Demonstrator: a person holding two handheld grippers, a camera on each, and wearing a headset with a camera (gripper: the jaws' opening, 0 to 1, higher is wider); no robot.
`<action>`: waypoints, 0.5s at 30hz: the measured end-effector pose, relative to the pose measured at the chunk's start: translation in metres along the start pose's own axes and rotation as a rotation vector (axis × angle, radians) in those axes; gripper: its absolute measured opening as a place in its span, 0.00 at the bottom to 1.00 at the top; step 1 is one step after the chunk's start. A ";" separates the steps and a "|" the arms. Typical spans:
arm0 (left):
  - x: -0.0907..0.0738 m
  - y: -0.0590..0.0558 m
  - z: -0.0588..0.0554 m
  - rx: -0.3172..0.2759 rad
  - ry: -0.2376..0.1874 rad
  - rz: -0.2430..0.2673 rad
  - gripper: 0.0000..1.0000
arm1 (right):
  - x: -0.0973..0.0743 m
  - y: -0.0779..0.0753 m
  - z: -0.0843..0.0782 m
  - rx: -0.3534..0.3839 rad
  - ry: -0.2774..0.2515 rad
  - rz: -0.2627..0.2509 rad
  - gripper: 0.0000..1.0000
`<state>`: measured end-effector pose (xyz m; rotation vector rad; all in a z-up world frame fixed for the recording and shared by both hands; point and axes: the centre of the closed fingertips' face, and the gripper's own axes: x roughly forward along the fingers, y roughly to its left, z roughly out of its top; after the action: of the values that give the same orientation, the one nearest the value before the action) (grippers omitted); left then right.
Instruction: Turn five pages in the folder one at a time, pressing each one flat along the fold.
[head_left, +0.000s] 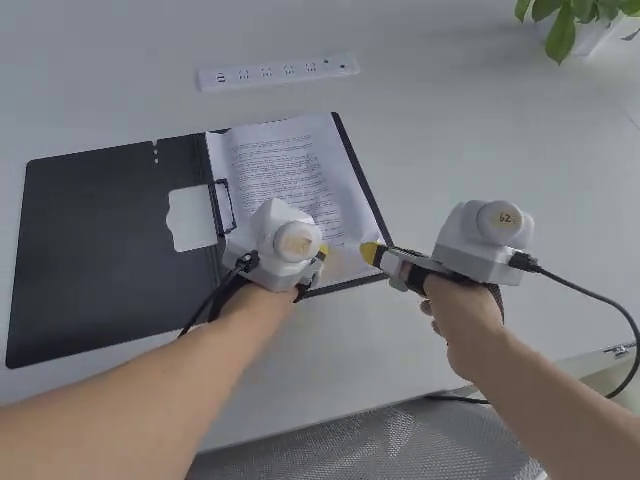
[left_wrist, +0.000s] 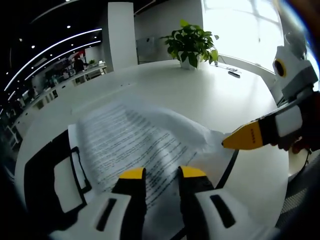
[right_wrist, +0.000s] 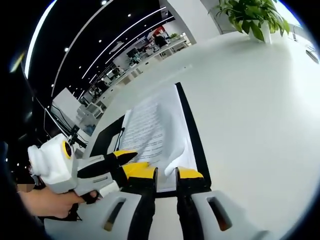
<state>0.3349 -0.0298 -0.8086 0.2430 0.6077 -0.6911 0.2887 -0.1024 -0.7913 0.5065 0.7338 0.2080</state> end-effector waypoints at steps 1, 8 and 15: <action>0.000 0.000 0.000 0.002 0.000 0.000 0.24 | 0.000 0.000 0.000 0.004 0.001 0.000 0.10; -0.001 0.000 0.000 -0.001 -0.001 0.003 0.24 | -0.002 -0.004 0.000 0.034 -0.012 -0.012 0.00; -0.002 -0.001 0.001 -0.011 0.002 0.005 0.24 | -0.004 0.001 0.004 0.059 -0.037 0.003 0.00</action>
<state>0.3334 -0.0301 -0.8070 0.2352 0.6123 -0.6831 0.2890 -0.1047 -0.7863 0.5667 0.7048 0.1800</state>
